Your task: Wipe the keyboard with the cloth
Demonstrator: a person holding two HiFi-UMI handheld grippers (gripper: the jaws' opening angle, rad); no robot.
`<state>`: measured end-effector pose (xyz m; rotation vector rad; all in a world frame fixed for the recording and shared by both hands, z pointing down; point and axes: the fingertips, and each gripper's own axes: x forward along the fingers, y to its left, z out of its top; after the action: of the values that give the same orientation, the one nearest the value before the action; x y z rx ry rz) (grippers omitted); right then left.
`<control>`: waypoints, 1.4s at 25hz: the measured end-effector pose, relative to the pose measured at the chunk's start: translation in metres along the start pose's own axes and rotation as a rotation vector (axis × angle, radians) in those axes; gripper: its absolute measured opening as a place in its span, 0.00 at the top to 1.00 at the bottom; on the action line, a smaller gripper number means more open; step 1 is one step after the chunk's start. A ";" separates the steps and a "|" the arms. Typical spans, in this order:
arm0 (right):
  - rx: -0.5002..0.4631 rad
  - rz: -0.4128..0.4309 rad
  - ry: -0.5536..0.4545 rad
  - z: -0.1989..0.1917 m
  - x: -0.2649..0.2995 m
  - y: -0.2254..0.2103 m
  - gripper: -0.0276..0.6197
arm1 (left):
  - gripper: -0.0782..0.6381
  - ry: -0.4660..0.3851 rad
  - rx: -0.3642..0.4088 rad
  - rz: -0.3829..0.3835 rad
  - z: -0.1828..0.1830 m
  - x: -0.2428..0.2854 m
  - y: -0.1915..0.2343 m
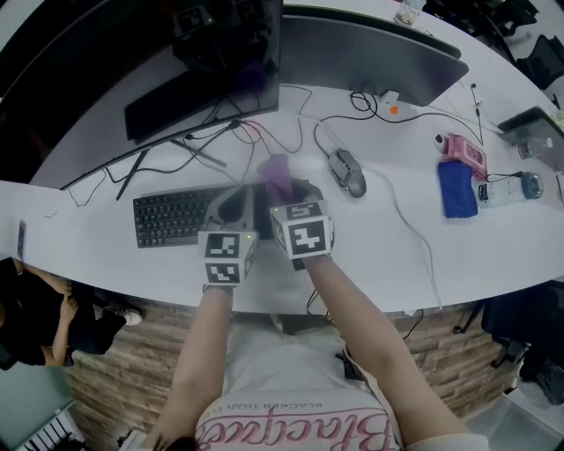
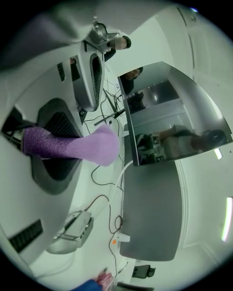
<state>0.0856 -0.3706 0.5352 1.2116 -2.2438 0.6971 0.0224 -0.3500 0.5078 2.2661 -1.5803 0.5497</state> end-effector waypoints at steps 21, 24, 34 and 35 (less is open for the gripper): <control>-0.165 -0.163 0.006 -0.008 -0.037 -0.069 0.82 | 0.88 -0.008 0.032 -0.052 0.008 -0.001 -0.035; -0.182 -0.198 0.006 -0.011 -0.046 -0.077 0.82 | 0.88 -0.017 0.027 -0.058 0.006 -0.008 -0.033; -0.125 -0.213 -0.100 -0.002 -0.098 -0.059 0.82 | 0.88 -0.065 0.017 -0.061 0.013 -0.043 -0.016; -0.117 -0.205 -0.107 -0.001 -0.102 -0.053 0.82 | 0.88 -0.074 0.016 -0.062 0.014 -0.049 -0.013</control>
<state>0.1804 -0.3328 0.4823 1.4243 -2.1709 0.4256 0.0217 -0.3126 0.4712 2.3642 -1.5383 0.4695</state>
